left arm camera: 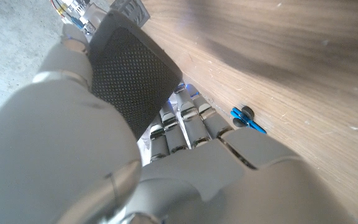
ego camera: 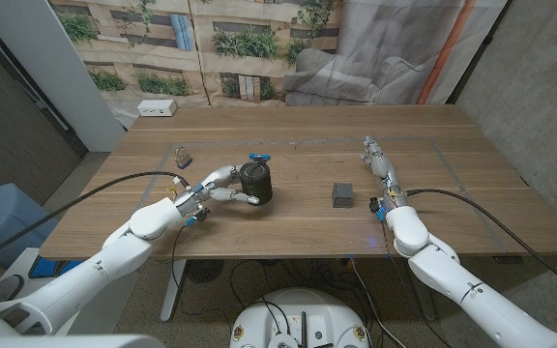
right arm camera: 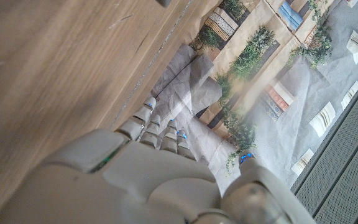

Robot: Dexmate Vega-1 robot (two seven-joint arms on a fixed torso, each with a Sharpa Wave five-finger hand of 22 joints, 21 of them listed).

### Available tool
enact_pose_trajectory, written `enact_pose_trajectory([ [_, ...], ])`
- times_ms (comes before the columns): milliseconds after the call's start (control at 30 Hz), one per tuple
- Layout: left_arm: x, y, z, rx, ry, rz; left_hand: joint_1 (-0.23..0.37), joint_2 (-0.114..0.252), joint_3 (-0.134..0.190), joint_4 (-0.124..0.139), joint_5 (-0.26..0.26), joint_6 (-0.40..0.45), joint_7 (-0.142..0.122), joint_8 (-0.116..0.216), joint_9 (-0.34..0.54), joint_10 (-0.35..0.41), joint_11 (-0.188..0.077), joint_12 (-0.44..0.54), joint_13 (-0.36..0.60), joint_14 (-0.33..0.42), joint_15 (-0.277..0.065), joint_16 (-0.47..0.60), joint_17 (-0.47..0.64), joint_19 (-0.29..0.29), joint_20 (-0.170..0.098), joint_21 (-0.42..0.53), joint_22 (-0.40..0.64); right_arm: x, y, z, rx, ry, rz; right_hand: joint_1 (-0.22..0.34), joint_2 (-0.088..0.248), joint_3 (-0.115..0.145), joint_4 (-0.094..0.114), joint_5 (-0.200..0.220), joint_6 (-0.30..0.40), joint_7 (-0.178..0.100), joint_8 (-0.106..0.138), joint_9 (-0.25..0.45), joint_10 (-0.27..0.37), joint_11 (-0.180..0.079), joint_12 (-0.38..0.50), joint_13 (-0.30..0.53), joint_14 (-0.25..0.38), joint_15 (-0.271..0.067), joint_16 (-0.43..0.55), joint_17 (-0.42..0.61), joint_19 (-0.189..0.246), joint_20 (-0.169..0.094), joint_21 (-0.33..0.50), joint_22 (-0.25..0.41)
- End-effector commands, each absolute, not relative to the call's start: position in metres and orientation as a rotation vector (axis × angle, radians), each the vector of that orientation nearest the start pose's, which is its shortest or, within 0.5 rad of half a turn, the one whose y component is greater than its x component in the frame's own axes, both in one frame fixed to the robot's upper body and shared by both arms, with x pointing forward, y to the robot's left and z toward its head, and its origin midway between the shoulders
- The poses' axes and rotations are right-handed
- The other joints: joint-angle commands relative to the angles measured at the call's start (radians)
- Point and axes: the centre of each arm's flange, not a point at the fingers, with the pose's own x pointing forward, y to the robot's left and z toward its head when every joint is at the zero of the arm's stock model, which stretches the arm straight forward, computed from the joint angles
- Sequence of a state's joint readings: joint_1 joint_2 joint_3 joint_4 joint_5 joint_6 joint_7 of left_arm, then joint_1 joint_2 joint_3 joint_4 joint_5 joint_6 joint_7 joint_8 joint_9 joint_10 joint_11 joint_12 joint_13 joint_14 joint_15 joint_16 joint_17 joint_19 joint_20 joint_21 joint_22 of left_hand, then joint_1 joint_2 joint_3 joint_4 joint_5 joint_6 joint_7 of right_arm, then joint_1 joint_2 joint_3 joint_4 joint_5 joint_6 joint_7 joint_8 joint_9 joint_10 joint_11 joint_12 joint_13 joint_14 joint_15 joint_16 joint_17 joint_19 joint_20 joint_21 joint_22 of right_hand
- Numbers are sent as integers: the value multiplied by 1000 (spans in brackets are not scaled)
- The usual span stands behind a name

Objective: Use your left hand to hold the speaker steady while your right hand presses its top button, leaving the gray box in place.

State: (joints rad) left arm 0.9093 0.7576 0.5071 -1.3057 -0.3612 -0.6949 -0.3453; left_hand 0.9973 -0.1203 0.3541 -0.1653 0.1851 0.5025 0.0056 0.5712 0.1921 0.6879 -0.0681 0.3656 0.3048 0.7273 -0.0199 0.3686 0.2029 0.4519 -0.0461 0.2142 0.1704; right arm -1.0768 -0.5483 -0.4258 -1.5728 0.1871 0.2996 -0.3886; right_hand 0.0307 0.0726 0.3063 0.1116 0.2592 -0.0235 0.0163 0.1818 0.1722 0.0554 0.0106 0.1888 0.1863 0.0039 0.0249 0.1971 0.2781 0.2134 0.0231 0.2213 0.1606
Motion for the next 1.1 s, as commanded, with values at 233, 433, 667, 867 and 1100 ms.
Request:
enact_pose_trajectory([
  [233, 577, 265, -43, 513, -645, -668, 98, 174, 9, 2, 6, 197, -29, 58, 2, 140, -121, 3, -3, 88, -212, 0, 19, 27, -139, 3, 4, 571, -239, -71, -302, -662, 6, 1, 7, 2, -4, 2, 1, -1, 7, 3, 4, 0, 5, 2, -7, -2, 8, -1, 11, -3, -9, 5],
  [433, 574, 260, -35, 526, -594, -685, 94, 176, 10, 4, 6, 197, -31, 57, 2, 140, -124, -1, -4, 88, -211, -7, 14, 28, -139, 1, 4, 565, -239, -69, -314, -661, 2, 1, 8, 2, -4, 2, 3, -2, 7, 3, 4, 2, 5, 2, -6, 0, 9, -2, 12, -3, -11, 5],
  [667, 572, 249, -24, 508, -553, -703, 84, 179, 11, 7, 6, 201, -31, 56, 1, 151, -121, 0, -3, 95, -209, -13, 9, 31, -138, 1, 4, 558, -240, -66, -337, -652, 2, 2, 5, 2, -6, 2, 13, -4, 10, 3, 12, -3, 7, 2, -2, -8, 11, -4, 16, -3, -14, 5],
  [867, 572, 237, -16, 488, -499, -723, 71, 186, 14, 12, 6, 193, -26, 49, 1, 143, -117, -7, -3, 96, -207, -26, 2, 32, -135, -1, 4, 550, -244, -60, -367, -664, -8, 2, 5, 2, -6, 2, 14, -4, 10, 3, 13, -6, 7, 2, 0, -12, 11, -6, 19, -9, -16, 5],
  [1100, 570, 227, -10, 440, -444, -698, 62, 192, 20, 13, 7, 195, -22, 46, -1, 147, -120, -13, -8, 96, -206, -39, -5, 35, -130, -2, 4, 547, -251, -52, -383, -659, 6, 6, 2, 2, -10, 1, 19, 0, 11, 3, 16, -5, 8, 2, 1, -11, 11, -9, 21, -10, -18, 5],
])
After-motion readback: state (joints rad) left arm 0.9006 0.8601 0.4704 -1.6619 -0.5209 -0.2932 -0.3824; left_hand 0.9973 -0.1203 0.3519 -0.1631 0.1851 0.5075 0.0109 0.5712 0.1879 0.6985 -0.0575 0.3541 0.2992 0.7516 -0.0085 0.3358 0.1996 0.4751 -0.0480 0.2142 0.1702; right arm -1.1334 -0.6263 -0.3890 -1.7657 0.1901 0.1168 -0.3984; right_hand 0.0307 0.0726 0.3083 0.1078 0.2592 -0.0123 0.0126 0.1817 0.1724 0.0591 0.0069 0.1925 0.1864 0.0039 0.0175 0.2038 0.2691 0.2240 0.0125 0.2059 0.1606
